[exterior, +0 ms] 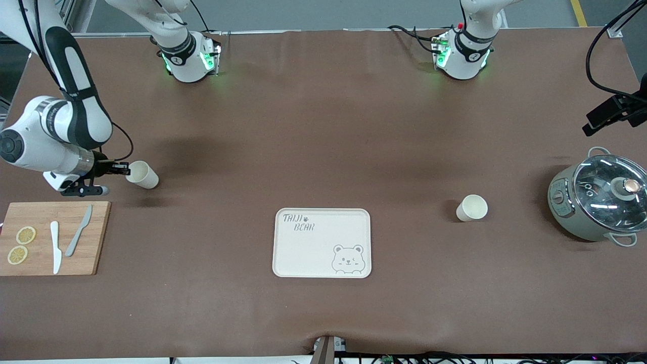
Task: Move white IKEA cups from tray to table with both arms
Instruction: 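Carry the cup toward the cutting board while the left gripper withdraws, then set the cup down, open the right gripper and withdraw it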
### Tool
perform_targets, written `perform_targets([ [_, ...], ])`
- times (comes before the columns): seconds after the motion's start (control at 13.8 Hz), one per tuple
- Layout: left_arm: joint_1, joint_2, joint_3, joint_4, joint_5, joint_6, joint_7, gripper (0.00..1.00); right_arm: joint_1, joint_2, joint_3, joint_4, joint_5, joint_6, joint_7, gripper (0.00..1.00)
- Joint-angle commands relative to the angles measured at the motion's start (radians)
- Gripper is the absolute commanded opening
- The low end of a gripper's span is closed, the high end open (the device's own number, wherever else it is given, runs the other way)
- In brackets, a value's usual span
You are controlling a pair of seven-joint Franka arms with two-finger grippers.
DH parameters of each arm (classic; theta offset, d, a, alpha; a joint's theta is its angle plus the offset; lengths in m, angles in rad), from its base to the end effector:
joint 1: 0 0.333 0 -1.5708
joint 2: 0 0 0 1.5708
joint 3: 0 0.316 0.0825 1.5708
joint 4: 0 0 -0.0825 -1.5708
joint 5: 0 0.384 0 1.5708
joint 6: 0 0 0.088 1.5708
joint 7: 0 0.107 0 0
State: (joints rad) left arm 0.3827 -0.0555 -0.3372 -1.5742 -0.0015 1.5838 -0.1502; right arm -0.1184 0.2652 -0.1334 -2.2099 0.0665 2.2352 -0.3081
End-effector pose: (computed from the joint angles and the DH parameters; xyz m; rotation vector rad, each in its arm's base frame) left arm 0.5395 0.0188 0.6527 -3.1115 -0.3053 -0.0982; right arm 0.5088 -0.1296 0.2419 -3.0455 -0.0145 0.3430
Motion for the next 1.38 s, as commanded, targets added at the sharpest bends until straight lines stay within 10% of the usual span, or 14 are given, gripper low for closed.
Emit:
perform_targets([
  [0.0,0.002,-0.001,-0.003,0.02,-0.011,-0.019,0.02,1.0,-0.026,0.02,0.02,0.002,-0.01,0.009,-0.019,0.41],
  [0.07,0.002,-0.001,-0.003,0.02,-0.009,-0.019,0.021,1.0,-0.023,0.022,0.021,0.01,-0.008,0.003,-0.014,0.99],
  [0.51,-0.002,0.006,-0.005,0.036,-0.02,-0.021,0.021,1.0,-0.023,0.012,0.024,0.218,-0.002,-0.26,-0.012,1.0],
  [0.87,-0.17,-0.004,0.131,0.022,-0.011,-0.053,0.018,1.0,-0.004,0.074,0.029,0.738,0.03,-0.598,-0.019,1.0],
  [1.3,-0.288,-0.01,0.219,0.016,-0.011,-0.065,-0.011,1.0,0.037,-0.032,0.041,0.903,0.029,-0.745,-0.003,1.0],
])
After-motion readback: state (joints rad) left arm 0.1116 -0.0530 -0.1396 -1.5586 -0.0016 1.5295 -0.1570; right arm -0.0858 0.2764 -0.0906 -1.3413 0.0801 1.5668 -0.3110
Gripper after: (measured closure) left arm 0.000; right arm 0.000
